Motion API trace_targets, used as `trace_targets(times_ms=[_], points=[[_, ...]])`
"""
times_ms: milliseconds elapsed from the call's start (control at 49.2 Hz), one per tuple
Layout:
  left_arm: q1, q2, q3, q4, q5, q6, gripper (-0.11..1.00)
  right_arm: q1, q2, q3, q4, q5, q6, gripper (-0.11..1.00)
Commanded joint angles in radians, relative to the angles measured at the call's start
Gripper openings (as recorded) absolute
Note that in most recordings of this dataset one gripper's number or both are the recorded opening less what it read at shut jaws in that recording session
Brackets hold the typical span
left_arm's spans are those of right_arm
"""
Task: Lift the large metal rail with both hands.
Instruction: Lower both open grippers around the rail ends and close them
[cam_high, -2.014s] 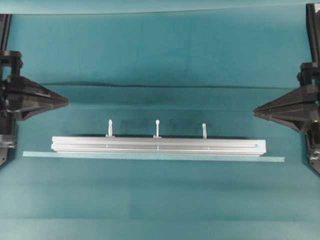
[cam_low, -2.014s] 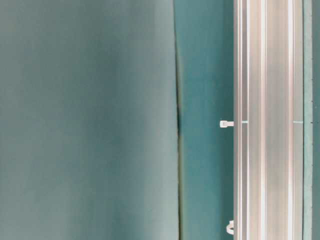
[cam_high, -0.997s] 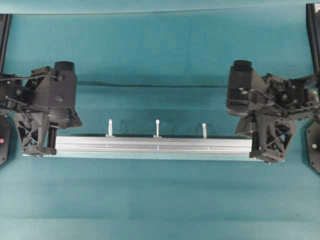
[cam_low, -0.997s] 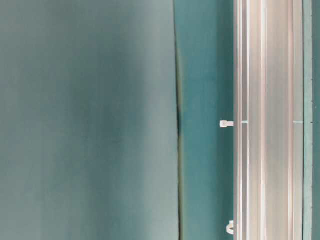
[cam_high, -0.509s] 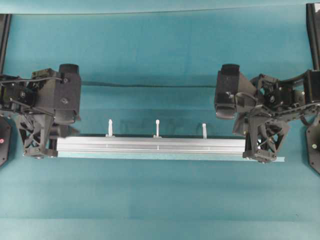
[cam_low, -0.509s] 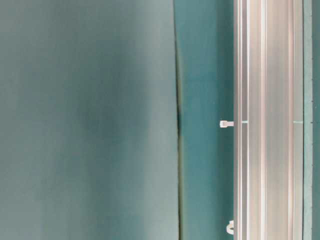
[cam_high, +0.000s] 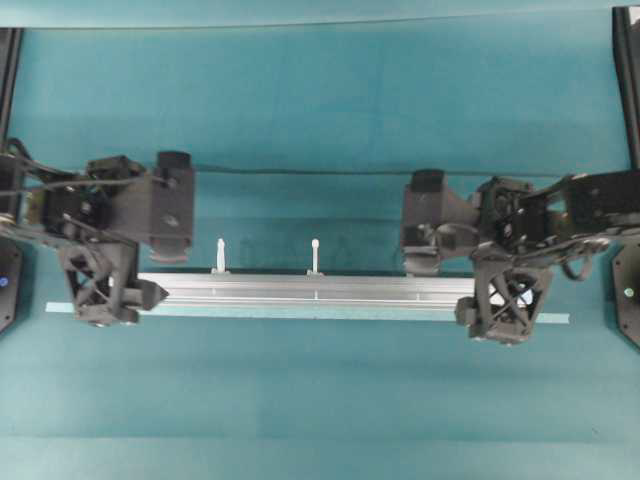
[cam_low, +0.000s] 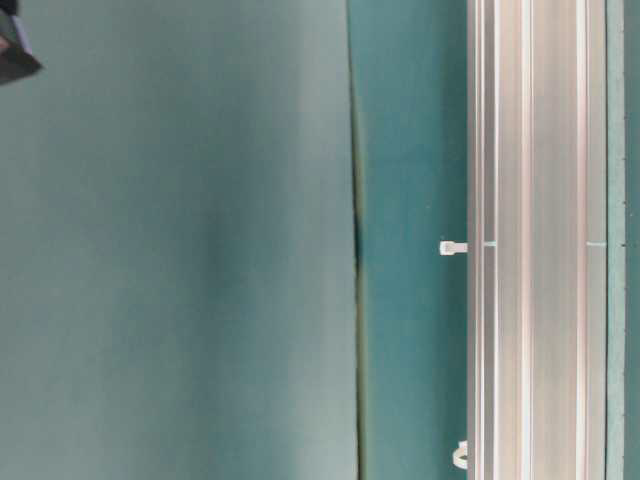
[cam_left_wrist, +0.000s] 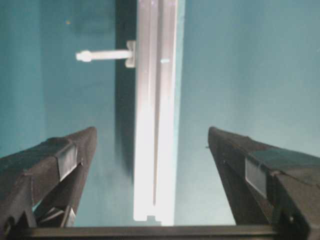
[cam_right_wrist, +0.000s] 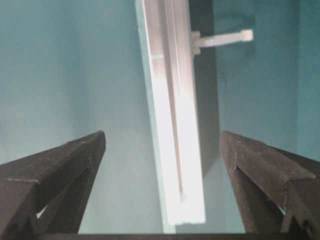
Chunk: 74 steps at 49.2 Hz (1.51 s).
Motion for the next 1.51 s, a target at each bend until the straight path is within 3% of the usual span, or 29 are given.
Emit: trace_targets(times_ms=[0, 183, 549, 895, 1485], points=[[0.000, 0.014, -0.002, 0.002, -0.020, 0.000, 0.99, 0.008, 0.029, 0.011, -0.003, -0.025, -0.011, 0.97], [0.002, 0.051, 0.025, 0.002, -0.029, 0.003, 0.99, 0.006, 0.054, 0.037, -0.005, -0.051, -0.014, 0.97], [-0.005, 0.126, 0.078, 0.002, -0.156, -0.006, 0.99, 0.008, 0.087, 0.069, -0.021, -0.072, -0.048, 0.97], [-0.003, 0.210, 0.130, 0.002, -0.322, 0.002, 0.99, 0.006, 0.121, 0.114, -0.025, -0.166, -0.057, 0.97], [0.003, 0.281, 0.189, 0.002, -0.459, 0.011, 0.99, -0.011, 0.222, 0.158, -0.032, -0.328, -0.087, 0.97]])
